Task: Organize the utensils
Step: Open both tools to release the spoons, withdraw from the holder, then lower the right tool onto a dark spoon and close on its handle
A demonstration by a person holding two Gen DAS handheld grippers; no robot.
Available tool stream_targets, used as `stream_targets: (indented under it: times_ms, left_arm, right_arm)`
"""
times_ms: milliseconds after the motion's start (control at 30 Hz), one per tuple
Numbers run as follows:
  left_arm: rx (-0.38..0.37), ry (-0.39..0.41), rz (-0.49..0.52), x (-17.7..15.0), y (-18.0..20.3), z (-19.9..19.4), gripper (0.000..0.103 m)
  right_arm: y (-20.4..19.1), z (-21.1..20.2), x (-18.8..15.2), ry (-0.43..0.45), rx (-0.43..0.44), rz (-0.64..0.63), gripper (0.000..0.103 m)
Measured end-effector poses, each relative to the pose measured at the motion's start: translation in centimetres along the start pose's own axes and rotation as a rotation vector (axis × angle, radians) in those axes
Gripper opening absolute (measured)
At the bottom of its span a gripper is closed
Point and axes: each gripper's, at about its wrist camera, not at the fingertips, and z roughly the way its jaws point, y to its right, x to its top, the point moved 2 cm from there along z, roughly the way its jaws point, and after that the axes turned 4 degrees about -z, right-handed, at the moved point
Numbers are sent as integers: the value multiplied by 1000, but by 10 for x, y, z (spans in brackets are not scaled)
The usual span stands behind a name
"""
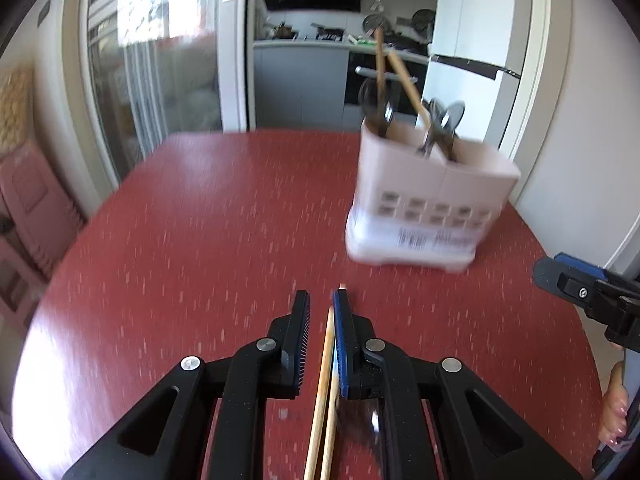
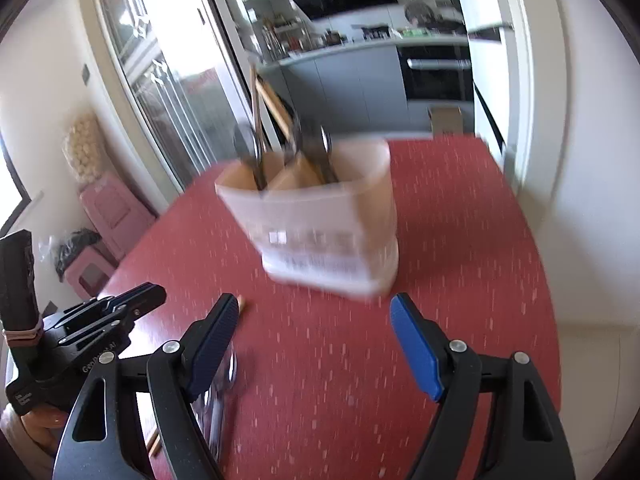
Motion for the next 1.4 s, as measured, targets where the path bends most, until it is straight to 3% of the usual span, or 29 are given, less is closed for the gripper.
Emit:
stream_targets:
  times_ms: [233, 267, 300, 333, 533, 633, 700, 800, 1033, 1400]
  left_arm:
    - [1, -40, -34, -40, -12, -10, 41]
    - [1, -42, -38, -43, -15, -11, 47]
    - [-2, -47, -43, -46, -16, -12, 89]
    - [-6, -55, -53, -50, -18, -14, 103]
    - [26, -39, -68, -62, -27, -18, 103]
    - [37, -60, -72, -67, -30, -16, 103]
    - [42, -64, -68, -70, -30, -17, 103]
    - [53, -71, -54, -73, -31, -21, 103]
    - [82, -102, -47, -82, -41, -20, 103]
    - [106, -131, -52, -89, -56, -21, 103]
  right_arm:
    - [-1, 2, -37, -90, -14, 56, 81]
    - [-2, 2, -42, -98, -15, 61, 81]
    - [-2, 2, -47, -108, -14, 68, 81]
    - [-4, 2, -50, -117, -11, 75, 81]
    - [-11, 3, -69, -162, -12, 91, 86]
    - [-14, 2, -74, -165, -11, 103, 93]
    - [-16, 1, -76, -163, -15, 103, 103]
    - [-20, 1, -79, -156, -23, 103, 103]
    - [-30, 13, -88, -266, -35, 61, 103]
    - [-44, 28, -94, -325, -40, 47, 103]
